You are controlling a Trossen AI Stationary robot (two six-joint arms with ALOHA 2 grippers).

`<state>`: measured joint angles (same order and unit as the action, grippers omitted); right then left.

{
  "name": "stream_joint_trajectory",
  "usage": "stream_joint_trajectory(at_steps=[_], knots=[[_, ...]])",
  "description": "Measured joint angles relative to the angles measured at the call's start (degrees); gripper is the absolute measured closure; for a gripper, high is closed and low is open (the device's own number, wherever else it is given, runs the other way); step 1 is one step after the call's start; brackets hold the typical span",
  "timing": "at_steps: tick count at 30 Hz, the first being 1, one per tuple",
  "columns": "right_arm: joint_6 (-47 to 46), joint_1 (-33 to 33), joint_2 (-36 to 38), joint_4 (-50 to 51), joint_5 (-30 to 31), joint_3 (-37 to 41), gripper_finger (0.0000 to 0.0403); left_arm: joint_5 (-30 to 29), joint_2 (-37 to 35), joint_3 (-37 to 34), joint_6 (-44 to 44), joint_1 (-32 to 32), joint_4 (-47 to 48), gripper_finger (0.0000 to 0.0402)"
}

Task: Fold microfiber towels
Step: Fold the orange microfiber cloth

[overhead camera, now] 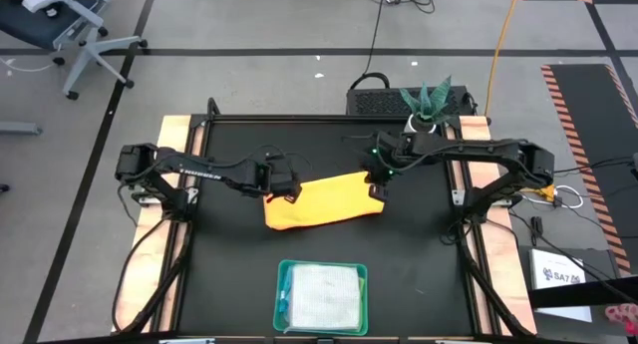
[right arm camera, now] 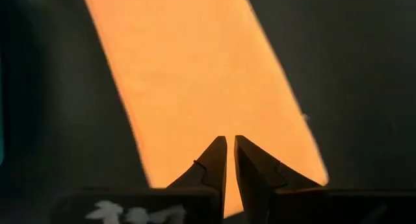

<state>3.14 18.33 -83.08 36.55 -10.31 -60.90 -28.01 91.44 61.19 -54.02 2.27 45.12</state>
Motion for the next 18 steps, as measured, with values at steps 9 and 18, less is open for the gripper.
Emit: stream_joint_trajectory(at_steps=[9,18], knots=[[-0.3,3.5,0.0,-4.0,0.0,2.9,0.0383,9.8,0.0,-4.7,0.4,3.8,-3.1,0.0236],[-2.9,4.2,0.0,-7.5,-0.4,5.9,0.0383,17.3,0.0,-11.9,-0.3,3.2,-11.0,0.0236]])
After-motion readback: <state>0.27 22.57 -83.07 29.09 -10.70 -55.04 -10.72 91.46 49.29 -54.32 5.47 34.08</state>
